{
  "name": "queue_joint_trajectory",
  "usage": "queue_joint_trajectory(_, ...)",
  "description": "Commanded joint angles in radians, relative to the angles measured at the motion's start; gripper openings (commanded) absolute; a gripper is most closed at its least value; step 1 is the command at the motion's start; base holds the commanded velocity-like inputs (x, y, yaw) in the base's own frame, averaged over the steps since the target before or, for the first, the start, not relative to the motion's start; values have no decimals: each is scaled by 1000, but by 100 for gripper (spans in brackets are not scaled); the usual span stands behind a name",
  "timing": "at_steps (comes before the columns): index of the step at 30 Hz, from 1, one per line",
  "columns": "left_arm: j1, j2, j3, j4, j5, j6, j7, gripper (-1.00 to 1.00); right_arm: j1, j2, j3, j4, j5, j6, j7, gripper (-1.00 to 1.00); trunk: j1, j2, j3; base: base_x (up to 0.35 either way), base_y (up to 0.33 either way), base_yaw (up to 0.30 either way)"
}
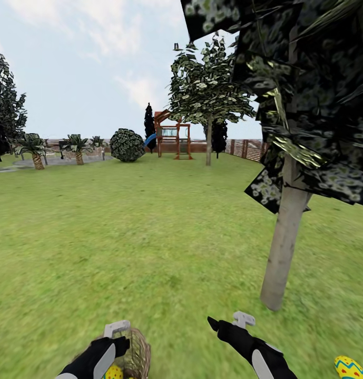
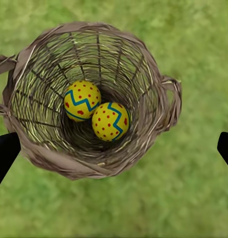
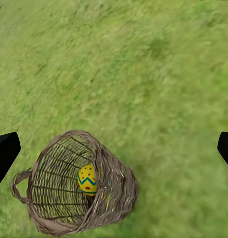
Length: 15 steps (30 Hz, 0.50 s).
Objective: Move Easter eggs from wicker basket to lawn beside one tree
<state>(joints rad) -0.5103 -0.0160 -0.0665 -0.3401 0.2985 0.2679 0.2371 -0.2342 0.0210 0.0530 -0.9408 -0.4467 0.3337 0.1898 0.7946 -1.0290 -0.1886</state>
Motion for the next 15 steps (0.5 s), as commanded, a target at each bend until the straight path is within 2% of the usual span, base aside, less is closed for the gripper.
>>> queue_joint_trajectory(1, 0, 1, -7, -3, 10, 5, 7, 100, -1, 0, -1, -1, -6, 5, 0, 100, 0, -1, -1, 91, 60, 0)
queue_joint_trajectory(15, 0, 2, -7, -3, 10, 8, 8, 100, -1, 0, -1, -1, -6, 5, 1, 100, 0, -1, -1, 49, 33, 0)
